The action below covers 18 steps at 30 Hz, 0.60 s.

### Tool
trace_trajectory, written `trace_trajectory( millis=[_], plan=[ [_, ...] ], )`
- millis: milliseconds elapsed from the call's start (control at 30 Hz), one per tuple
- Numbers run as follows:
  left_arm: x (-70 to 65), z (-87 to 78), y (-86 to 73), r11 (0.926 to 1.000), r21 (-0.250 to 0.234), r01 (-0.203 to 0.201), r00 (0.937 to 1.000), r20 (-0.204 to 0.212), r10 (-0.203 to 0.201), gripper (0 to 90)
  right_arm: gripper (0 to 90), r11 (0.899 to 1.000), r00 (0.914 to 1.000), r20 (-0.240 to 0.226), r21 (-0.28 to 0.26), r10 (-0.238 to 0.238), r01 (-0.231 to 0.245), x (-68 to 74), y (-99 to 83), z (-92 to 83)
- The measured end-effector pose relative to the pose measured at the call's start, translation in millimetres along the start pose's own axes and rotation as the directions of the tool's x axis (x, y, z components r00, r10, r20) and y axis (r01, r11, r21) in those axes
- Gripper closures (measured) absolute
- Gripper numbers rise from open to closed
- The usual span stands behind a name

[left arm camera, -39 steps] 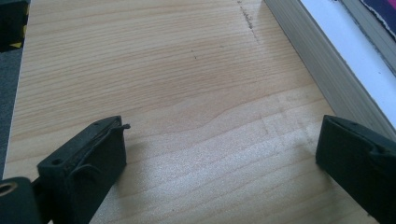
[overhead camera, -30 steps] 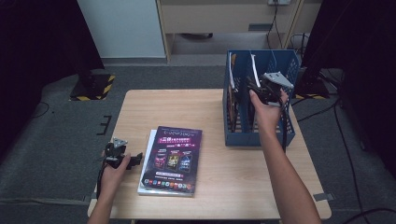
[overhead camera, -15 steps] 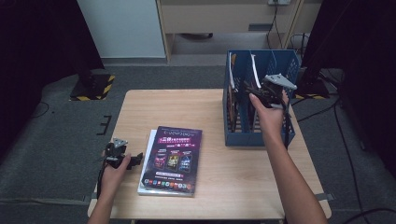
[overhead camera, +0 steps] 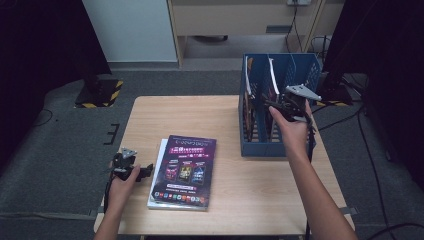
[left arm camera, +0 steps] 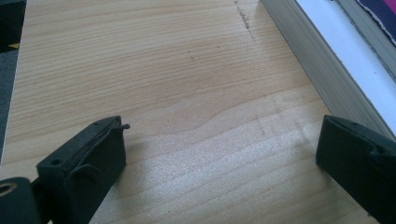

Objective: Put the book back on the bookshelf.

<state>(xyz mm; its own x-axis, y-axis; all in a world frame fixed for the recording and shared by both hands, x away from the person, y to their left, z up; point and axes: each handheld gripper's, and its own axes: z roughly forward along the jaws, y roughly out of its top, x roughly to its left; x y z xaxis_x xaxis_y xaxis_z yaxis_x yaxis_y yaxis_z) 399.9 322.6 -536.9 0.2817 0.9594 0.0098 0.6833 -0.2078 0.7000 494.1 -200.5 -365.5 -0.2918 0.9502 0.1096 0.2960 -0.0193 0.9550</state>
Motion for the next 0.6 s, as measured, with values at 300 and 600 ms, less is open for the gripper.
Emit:
trace_trajectory(
  millis=[300,600],
  plan=[
    [-0.3,0.1,0.1,1.0000,0.000,0.000,1.0000,0.000,0.000,0.5,12.2,1.000,0.9999,-0.014,-0.006,-0.010,0.010,1.0,-10.8,-14.0],
    [-1.2,0.3,0.2,1.0000,0.000,-0.004,1.0000,0.004,0.004,0.3,11.2,1.000,0.9995,-0.029,-0.011,-0.012,0.012,1.2,-20.0,-27.7]
  ],
)
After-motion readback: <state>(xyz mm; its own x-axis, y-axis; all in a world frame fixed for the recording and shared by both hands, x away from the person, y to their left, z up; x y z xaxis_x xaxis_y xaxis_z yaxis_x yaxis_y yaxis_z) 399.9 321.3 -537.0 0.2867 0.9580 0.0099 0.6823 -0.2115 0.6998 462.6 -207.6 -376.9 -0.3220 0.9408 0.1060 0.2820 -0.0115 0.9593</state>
